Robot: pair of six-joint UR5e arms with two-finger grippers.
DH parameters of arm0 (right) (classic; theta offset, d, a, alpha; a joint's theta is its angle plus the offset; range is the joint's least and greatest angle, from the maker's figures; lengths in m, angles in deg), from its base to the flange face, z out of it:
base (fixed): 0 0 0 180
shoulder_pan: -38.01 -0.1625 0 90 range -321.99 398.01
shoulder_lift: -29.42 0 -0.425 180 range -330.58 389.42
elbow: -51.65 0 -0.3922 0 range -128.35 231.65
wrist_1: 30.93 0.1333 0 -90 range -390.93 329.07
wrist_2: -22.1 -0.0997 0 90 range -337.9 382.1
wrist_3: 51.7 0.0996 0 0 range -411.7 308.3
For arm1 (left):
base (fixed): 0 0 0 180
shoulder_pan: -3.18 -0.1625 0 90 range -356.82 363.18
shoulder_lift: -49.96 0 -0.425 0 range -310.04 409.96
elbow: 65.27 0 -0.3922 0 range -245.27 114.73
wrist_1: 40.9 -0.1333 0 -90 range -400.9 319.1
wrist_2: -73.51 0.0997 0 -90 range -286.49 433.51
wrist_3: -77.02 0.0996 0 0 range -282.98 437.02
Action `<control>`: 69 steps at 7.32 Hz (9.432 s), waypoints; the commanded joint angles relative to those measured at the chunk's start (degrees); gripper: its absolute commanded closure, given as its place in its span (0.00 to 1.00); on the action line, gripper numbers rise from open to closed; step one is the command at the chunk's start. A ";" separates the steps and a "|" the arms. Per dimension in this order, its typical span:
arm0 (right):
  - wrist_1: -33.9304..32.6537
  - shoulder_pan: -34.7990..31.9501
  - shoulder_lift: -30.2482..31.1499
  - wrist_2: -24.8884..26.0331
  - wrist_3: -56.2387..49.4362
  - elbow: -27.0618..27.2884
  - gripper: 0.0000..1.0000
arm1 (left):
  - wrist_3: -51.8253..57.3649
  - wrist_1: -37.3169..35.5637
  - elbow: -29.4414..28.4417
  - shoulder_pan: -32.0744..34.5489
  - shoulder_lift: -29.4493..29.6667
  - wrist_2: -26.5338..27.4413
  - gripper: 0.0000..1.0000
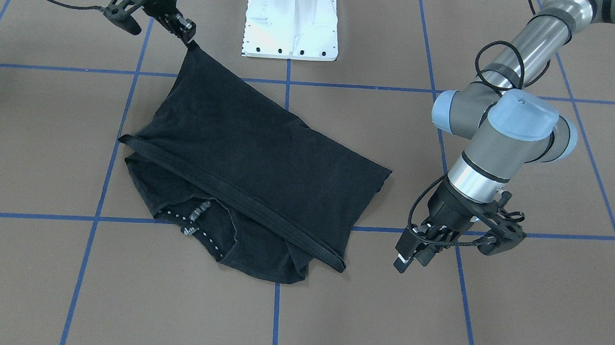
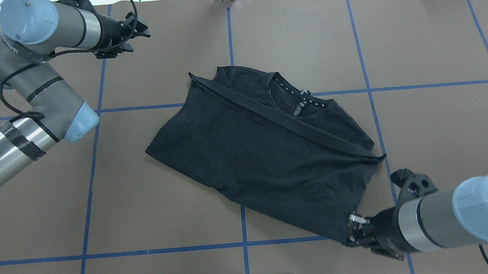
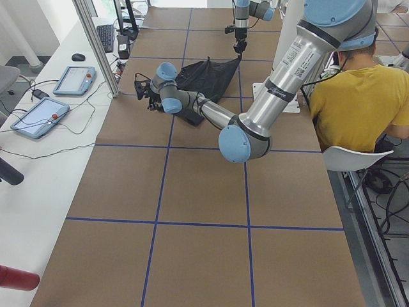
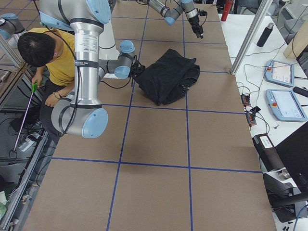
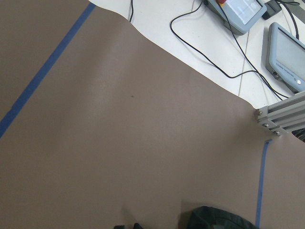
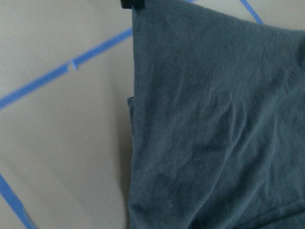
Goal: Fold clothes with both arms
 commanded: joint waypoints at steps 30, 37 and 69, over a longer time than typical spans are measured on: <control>-27.01 -11.77 -19.13 -2.44 -3.30 5.47 0.00 | 6.71 -15.21 18.90 -14.71 -10.67 5.70 1.00; -26.92 -12.65 -19.21 1.05 -3.21 4.33 0.00 | 13.61 14.81 -38.64 -4.12 25.30 6.40 0.68; -31.84 -3.77 -21.41 9.16 -43.07 -14.31 0.27 | 11.69 13.71 -10.30 -2.54 3.96 -0.81 0.00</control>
